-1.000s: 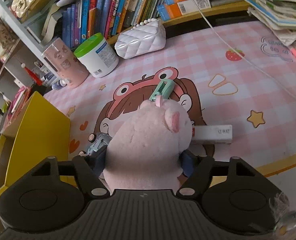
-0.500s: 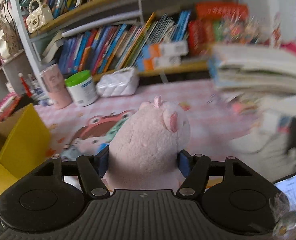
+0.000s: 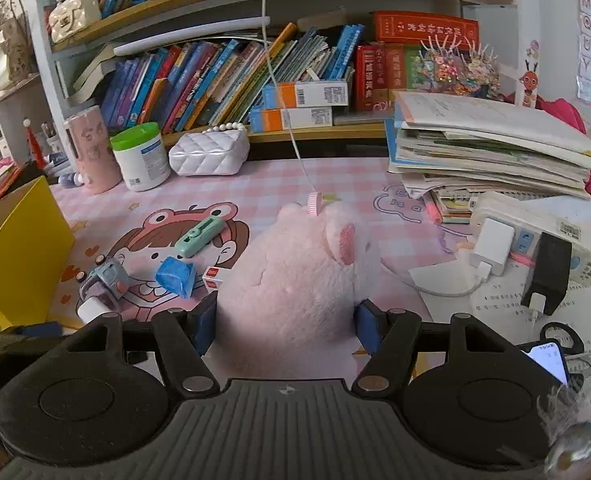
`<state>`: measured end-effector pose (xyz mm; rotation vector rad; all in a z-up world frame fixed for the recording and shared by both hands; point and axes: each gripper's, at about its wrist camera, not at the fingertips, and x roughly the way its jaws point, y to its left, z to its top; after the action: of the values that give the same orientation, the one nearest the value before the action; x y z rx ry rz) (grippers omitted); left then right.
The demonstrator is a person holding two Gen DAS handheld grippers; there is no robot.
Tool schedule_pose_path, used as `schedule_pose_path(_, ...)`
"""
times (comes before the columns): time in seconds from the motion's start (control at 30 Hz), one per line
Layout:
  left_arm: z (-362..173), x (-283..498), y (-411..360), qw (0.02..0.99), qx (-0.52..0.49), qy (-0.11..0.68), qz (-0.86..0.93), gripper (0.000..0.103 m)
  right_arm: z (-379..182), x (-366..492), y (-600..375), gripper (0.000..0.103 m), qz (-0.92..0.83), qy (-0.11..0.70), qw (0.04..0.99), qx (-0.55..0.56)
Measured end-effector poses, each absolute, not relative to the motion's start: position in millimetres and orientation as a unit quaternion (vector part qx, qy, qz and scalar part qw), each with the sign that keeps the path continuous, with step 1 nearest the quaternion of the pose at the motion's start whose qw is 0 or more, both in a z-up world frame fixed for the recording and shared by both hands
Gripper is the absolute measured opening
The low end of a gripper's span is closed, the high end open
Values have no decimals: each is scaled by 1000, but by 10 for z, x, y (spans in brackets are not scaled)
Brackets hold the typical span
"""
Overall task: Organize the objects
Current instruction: 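Grasp the white charger block with the left gripper while the right gripper lifts the pig plush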
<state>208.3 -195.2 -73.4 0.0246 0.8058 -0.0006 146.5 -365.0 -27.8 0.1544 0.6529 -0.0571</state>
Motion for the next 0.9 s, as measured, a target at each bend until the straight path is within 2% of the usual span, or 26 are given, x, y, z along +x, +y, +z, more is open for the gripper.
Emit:
schedule_pose_path(0.13, -810, 2183, -1990, 917, 19, 397, -5, 73, -294, 1481, -3646, 64, -25, 327, 942, 72)
schedule_pose_path(0.2, -852, 2217, -2006, 915, 27, 403, -11, 57, -306, 1490, -3647, 64, -26, 332, 940, 72)
schedule_pose_path(0.23, -870, 2228, -2011, 913, 32, 406, -9, 54, -313, 1490, -3646, 64, -27, 334, 940, 71)
schedule_pose_path(0.57, -698, 1993, -1885, 917, 24, 398, -25, 54, -311, 1488, -3485, 64, -43, 342, 937, 52)
schedule_pose_path(0.9, -387, 1555, -1606, 931, 33, 364, 6, 54, -319, 1423, -2930, 65, -97, 356, 929, -27)
